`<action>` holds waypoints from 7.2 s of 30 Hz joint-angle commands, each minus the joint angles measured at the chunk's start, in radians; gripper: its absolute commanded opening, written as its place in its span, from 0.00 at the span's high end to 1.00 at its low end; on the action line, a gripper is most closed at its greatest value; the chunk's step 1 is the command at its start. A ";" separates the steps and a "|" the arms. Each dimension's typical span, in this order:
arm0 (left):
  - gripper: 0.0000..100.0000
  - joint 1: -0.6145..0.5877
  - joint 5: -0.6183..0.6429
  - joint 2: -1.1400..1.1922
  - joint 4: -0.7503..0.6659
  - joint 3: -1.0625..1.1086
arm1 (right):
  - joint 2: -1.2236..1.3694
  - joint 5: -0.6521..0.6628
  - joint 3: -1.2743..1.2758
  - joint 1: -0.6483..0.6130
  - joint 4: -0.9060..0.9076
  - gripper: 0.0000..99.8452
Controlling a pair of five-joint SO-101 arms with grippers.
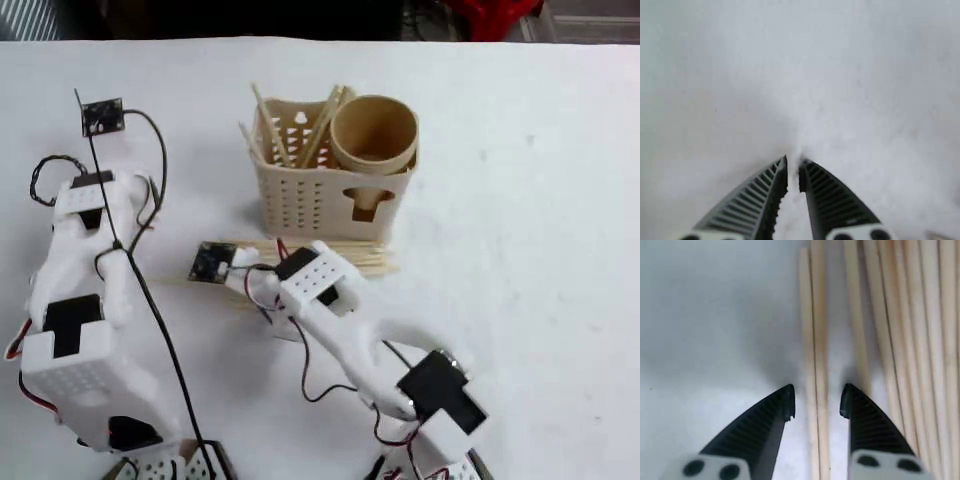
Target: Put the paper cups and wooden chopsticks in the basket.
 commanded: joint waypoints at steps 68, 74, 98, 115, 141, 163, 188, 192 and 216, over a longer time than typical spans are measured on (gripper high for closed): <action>0.94 0.004 0.012 -0.004 -0.018 -0.037 | -0.016 -0.041 0.046 0.021 -0.085 0.99; 0.94 0.004 0.012 -0.004 -0.018 -0.037 | -0.147 -0.051 0.048 0.064 -0.025 0.98; 0.94 0.019 0.008 -0.004 -0.020 -0.037 | -0.538 -0.425 -0.833 0.136 -0.008 0.98; 0.94 0.018 0.008 -0.004 -0.017 -0.037 | -0.380 -0.433 -0.603 0.216 -0.174 0.98; 0.94 0.030 0.006 -0.038 0.132 -0.087 | -0.728 -0.425 -0.480 0.340 0.484 0.98; 0.82 0.361 -0.789 -0.550 0.999 -0.157 | -1.152 -0.035 0.738 0.909 0.151 0.98; 0.82 0.849 -0.789 -0.193 0.333 0.143 | -1.115 -0.028 0.895 0.997 -0.021 0.98; 0.82 0.845 -0.787 -0.113 0.305 0.110 | -1.115 -0.026 0.896 0.995 -0.022 0.98; 0.82 0.920 -0.786 -0.166 0.296 0.219 | -1.115 -0.025 0.896 0.995 -0.022 0.98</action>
